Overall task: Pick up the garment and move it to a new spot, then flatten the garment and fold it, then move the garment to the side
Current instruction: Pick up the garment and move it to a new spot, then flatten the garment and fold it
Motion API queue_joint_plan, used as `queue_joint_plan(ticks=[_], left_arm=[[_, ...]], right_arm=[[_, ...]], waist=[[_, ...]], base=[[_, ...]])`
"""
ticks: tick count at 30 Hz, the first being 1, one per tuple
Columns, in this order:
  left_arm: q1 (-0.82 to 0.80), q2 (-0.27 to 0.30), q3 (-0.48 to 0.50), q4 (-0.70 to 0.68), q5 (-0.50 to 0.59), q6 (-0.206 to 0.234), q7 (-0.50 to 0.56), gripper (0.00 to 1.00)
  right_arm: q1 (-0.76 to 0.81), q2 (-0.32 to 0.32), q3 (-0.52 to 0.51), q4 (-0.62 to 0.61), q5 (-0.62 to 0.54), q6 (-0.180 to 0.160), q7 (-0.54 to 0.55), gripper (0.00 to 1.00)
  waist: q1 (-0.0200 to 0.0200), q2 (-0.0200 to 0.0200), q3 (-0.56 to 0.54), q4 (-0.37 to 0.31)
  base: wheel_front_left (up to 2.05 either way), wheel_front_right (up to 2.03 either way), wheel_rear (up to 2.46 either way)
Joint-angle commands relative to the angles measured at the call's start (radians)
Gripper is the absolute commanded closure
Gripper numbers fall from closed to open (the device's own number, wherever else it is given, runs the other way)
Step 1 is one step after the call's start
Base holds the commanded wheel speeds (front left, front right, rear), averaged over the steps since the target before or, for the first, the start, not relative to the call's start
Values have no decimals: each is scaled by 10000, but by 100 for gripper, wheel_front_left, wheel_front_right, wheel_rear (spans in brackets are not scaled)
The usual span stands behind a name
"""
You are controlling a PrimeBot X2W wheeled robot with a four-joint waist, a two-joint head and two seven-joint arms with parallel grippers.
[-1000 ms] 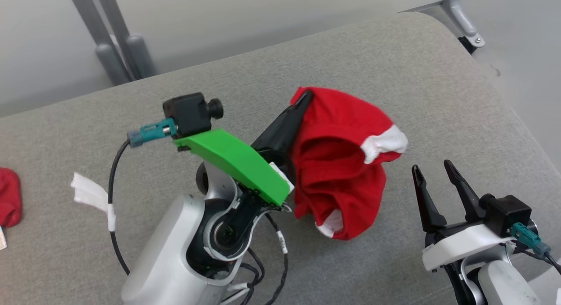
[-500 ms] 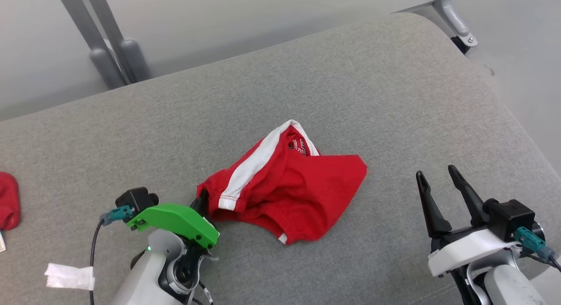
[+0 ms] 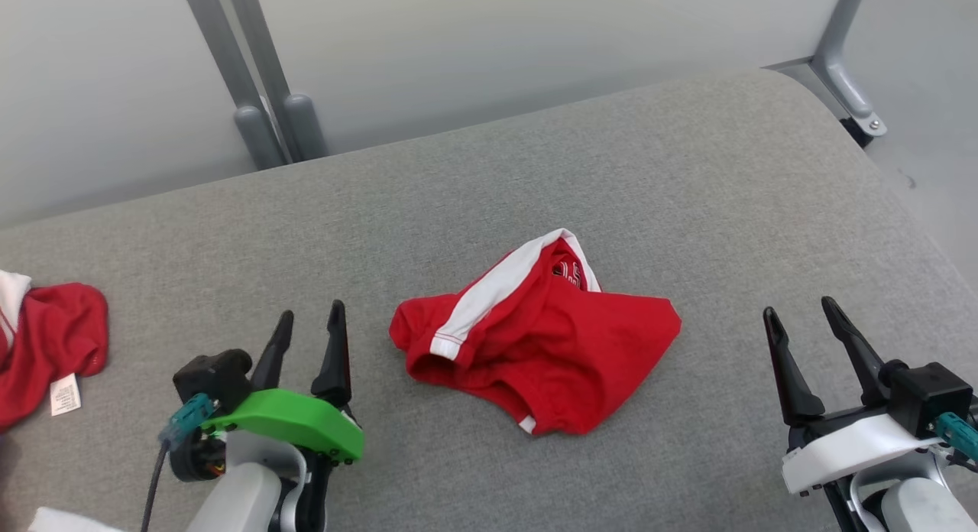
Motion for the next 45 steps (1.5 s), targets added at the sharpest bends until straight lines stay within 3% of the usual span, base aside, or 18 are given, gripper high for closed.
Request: queue_joint_plan(ticks=[1, 5, 11, 20, 27, 38, 42, 45], left_arm=[[506, 145, 448, -770, 697, 130, -50, 0], [2024, -179, 1608, -2324, 1811, 95, -37, 0], [3783, -480, 3046, -3433, 3562, -141, -39, 0], [5075, -823, 4032, -4313, 5859, -911, -40, 0], [5368, -1198, 4359, -4564, 6350, -1306, -39, 0], [5122, -1280, 4388, -4459, 6302, -1593, -40, 0], [4799, -1286, 3812, -4666, 6151, -1697, -42, 0], [4541, -1284, 2707, -4443, 5690, -1854, -40, 0]], right_arm=[[195, -50, -94, -142, -136, 1, -34, 0], [554, -133, -317, -425, -408, 1, -34, 0], [1082, -126, -753, -747, -689, 1, -34, 0], [1457, 88, -1176, -921, -833, 1, -34, 0], [1405, 239, -1183, -890, -989, 1, -34, 0], [1268, 220, -1106, -765, -884, 1, -34, 0], [1158, 168, -1013, -751, -813, 1, -34, 0], [995, 125, -914, -775, -785, 1, -34, 0]], waist=[[0, 0, -251, 347], [0, 0, -459, 638], [0, 0, -678, 1058], [0, 0, -816, 1552], [0, 0, -789, 1564], [0, 0, -769, 1431], [0, 0, -756, 1252], [0, 0, -728, 956]], base=[[0, 0, 0], [0, 0, 0], [0, 0, 0], [0, 0, 0], [0, 0, 0], [0, 0, 0], [0, 0, 0], [0, 0, 0]])
